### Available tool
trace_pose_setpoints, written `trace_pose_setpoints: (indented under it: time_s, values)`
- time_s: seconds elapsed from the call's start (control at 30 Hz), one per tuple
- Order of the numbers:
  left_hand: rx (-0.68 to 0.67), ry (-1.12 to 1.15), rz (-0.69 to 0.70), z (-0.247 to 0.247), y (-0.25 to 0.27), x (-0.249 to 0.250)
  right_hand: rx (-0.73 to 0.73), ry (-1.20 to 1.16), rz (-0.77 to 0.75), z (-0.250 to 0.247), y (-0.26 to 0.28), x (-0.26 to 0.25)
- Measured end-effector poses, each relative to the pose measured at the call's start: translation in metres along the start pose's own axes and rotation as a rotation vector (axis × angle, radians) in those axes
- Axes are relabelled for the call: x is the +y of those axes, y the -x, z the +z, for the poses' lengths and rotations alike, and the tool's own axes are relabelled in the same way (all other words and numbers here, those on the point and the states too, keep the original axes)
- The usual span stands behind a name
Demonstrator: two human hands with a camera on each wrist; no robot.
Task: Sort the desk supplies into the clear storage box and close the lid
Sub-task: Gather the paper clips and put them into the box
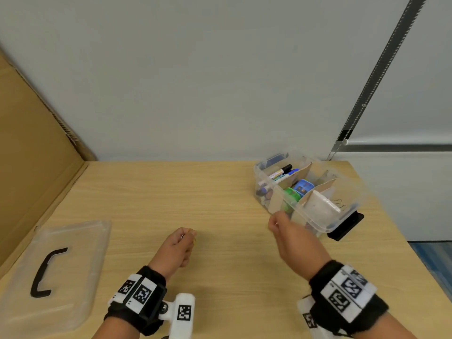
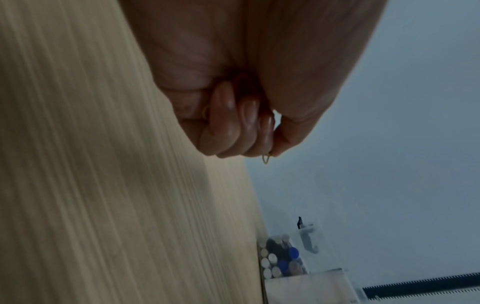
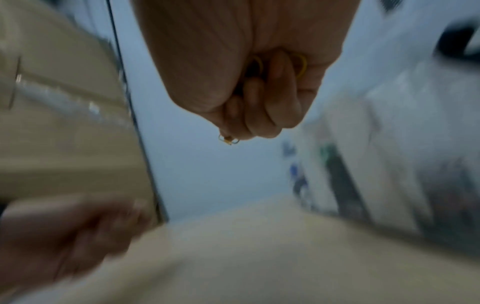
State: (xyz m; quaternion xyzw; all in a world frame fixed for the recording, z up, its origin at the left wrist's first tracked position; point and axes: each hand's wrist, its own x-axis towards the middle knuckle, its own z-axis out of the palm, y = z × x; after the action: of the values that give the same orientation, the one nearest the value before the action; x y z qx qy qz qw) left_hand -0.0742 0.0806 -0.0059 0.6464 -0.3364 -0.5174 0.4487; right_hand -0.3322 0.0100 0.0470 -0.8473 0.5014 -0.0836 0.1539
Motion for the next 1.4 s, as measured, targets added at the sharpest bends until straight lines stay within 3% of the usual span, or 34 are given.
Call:
trace_pose_setpoints:
  time_s: [0.07, 0.13, 0.27, 0.37, 0.5, 0.73, 0.83, 0.9, 0.97, 1.03, 1.07, 1.13, 1.2, 1.27, 1.4]
  values:
    - [-0.006, -0.006, 0.004, 0.008, 0.000, 0.002, 0.125, 0.048, 0.067, -0.027, -0.004, 0.015]
    - [-0.009, -0.013, 0.008, 0.014, 0.000, 0.004, 0.130, 0.172, 0.189, -0.050, -0.013, 0.032]
    - [-0.014, -0.032, 0.015, 0.019, 0.003, 0.005, -0.143, 0.377, 0.339, -0.074, -0.039, 0.049]
    - [-0.020, -0.052, 0.021, 0.020, 0.005, 0.006, -0.330, 0.440, 0.313, -0.071, -0.061, 0.053]
    - [-0.012, -0.074, 0.030, 0.016, 0.011, 0.006, -0.452, 0.469, 0.292, -0.060, -0.081, 0.060]
    - [-0.012, -0.077, 0.042, 0.006, 0.013, -0.001, -0.441, 0.313, 0.272, -0.062, -0.076, 0.068]
    - [-0.026, -0.116, 0.055, 0.005, 0.015, -0.006, -0.355, 0.134, 0.270, -0.065, -0.070, 0.074]
    - [-0.041, -0.171, 0.084, 0.007, 0.018, -0.005, -0.193, -0.058, 0.284, -0.067, -0.063, 0.082]
    - [-0.067, -0.239, 0.130, 0.014, 0.023, 0.002, 0.118, -0.164, 0.284, -0.066, -0.055, 0.092]
    - [-0.101, -0.321, 0.215, 0.027, 0.029, 0.015, 0.441, -0.105, 0.323, -0.062, -0.045, 0.104]
    - [-0.120, -0.363, 0.275, 0.036, 0.031, 0.024, 0.520, -0.041, 0.373, -0.057, -0.040, 0.111]
    - [-0.166, -0.450, 0.409, 0.056, 0.034, 0.043, 0.489, -0.059, 0.551, -0.046, -0.033, 0.120]
    - [-0.200, -0.551, 0.517, 0.082, 0.032, 0.064, 0.402, -0.312, 0.667, -0.040, -0.032, 0.124]
    - [-0.208, -0.656, 0.615, 0.112, 0.026, 0.086, 0.382, -0.462, 0.664, -0.037, -0.035, 0.128]
    - [-0.226, -0.941, 0.801, 0.175, 0.003, 0.123, 0.386, -0.458, 0.610, -0.033, -0.039, 0.135]
